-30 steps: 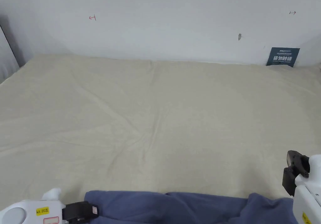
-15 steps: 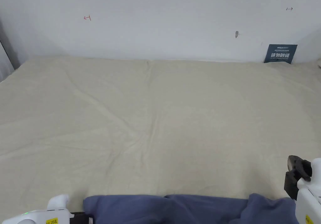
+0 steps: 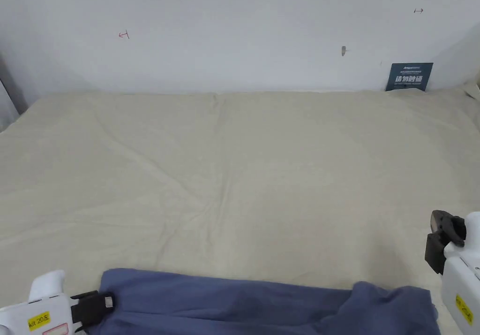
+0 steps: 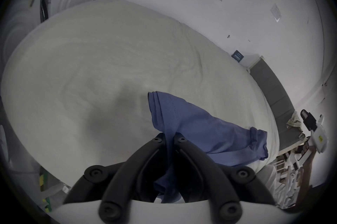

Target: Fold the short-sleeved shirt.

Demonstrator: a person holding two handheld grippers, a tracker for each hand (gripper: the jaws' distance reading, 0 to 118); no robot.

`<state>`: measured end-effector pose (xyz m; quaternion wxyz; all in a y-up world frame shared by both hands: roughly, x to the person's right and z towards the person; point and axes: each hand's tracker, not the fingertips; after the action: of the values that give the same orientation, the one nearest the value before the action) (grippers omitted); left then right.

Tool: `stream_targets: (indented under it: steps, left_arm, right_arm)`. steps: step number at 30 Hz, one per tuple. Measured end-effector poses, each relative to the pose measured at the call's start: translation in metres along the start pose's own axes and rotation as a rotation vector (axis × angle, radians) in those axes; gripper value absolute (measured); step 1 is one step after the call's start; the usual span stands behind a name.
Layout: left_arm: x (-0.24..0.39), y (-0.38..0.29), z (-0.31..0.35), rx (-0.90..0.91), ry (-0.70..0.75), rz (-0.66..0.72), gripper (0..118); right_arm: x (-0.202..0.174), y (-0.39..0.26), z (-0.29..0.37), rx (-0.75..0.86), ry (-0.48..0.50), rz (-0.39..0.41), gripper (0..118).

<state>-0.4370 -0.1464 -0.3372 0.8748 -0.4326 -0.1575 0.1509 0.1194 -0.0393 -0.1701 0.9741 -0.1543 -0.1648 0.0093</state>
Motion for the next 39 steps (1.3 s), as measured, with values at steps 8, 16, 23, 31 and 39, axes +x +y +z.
stream_targets:
  steps: [8,16,23,31,39]
  left_arm:
    - [0.016,0.000,0.022,-0.030,0.090,-0.082,7]
    - [0.121,-0.015,-0.020,-0.105,-0.094,-0.205,7]
    - [0.191,-0.044,-0.083,-0.230,-0.153,-0.176,7]
    - [0.211,-0.066,-0.119,-0.294,-0.180,0.030,97]
    - [0.203,-0.040,-0.060,-0.078,-0.198,-0.046,115]
  right_arm:
    - [-0.008,0.000,0.006,0.018,0.040,-0.005,0]
    - [-0.004,-0.004,0.013,0.013,0.054,-0.014,0]
    - [0.010,-0.007,0.018,0.009,0.041,-0.020,0]
    - [0.024,-0.014,0.021,-0.022,0.011,-0.039,0]
    - [0.030,-0.014,0.023,-0.018,0.008,-0.061,0]
